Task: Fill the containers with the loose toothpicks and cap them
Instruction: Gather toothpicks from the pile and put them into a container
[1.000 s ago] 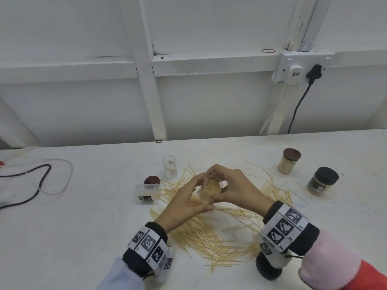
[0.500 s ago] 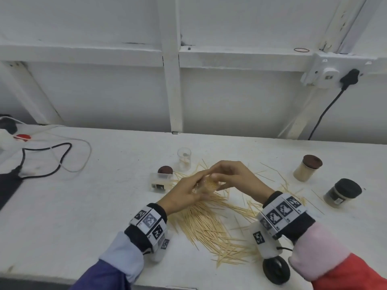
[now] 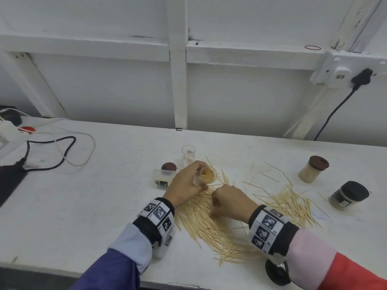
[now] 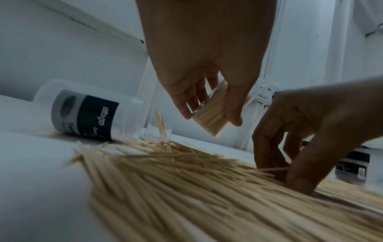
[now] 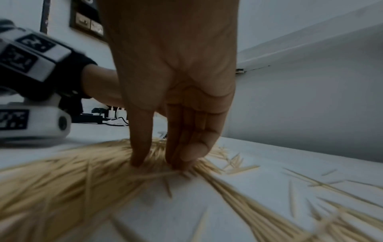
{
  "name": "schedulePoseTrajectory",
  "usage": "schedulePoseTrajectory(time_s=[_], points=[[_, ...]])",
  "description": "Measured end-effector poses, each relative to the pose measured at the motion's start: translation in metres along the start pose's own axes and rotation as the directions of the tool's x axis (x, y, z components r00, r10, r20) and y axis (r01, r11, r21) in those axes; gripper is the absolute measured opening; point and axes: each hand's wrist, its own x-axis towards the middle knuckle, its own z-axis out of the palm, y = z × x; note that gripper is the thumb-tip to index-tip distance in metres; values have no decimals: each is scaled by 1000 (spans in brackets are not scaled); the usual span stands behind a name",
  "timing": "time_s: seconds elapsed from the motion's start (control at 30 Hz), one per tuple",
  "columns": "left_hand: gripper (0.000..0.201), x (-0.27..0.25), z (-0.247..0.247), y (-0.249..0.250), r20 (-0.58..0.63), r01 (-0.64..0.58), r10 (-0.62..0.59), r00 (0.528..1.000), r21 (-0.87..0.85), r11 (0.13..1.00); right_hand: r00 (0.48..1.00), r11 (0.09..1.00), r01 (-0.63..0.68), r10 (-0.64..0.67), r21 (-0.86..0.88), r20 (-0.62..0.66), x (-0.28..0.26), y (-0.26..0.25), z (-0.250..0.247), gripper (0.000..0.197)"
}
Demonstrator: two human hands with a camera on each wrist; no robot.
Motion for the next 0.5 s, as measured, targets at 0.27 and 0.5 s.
schedulePoseTrajectory(time_s=[0.27,0.5], points=[[54,7,7,4,19,49,-52,998,134,990,999,993,-26,22,-116,-42,-4,5,-7,14],[51,8,7,2,-44,8,0,999,179,984,997,994,-58,62,93,-44,-14,35,-30,10]])
